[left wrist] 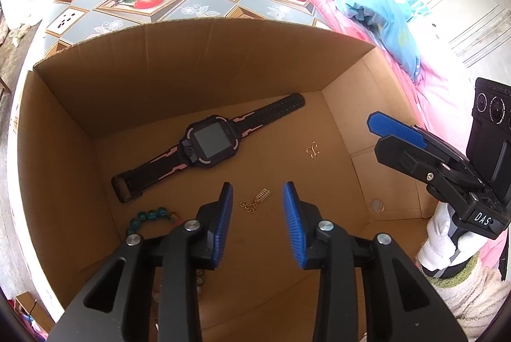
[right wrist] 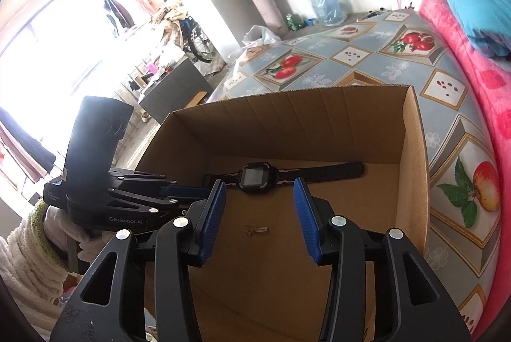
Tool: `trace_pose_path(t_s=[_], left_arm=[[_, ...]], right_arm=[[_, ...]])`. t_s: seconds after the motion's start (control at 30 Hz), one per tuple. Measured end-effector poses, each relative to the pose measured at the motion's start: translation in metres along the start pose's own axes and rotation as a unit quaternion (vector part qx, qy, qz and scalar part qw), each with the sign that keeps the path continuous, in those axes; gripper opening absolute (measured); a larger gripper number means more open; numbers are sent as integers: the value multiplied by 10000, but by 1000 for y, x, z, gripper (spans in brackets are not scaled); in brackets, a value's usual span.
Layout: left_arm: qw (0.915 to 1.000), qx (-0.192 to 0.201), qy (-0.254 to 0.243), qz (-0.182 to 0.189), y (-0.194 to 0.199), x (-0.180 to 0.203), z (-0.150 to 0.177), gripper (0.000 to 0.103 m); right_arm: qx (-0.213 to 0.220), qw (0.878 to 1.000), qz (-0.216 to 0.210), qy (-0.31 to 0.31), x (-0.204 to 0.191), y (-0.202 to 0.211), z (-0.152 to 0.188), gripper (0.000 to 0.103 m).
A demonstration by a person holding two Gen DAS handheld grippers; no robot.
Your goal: Organize jewelry
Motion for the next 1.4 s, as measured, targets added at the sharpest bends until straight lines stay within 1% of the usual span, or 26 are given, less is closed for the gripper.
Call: trace_pose_path(t_s=[0.1, 0.33, 1.4], left_arm=[[10000, -1, 34, -12, 0, -1, 0, 34], [10000, 22, 64, -25, 1, -2, 0, 37], [10000, 15, 81, -16, 1, -4, -1, 39]], right_arm=[[14, 10000, -12, 15, -1, 1, 0, 46], [19, 10000, -8, 30, -1, 1, 0, 47], [45, 10000, -22, 17, -2, 2, -2, 48]])
Point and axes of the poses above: each gripper's, at about its wrist camera, not at the fingertips, and y roughly against the way its jaws point, x to its right, z to its underside, the point moved 8 cm from there along -y, roughly the way its jaws point, and after that the axes turned 11 degrees about -y, right-handed, at the moved point
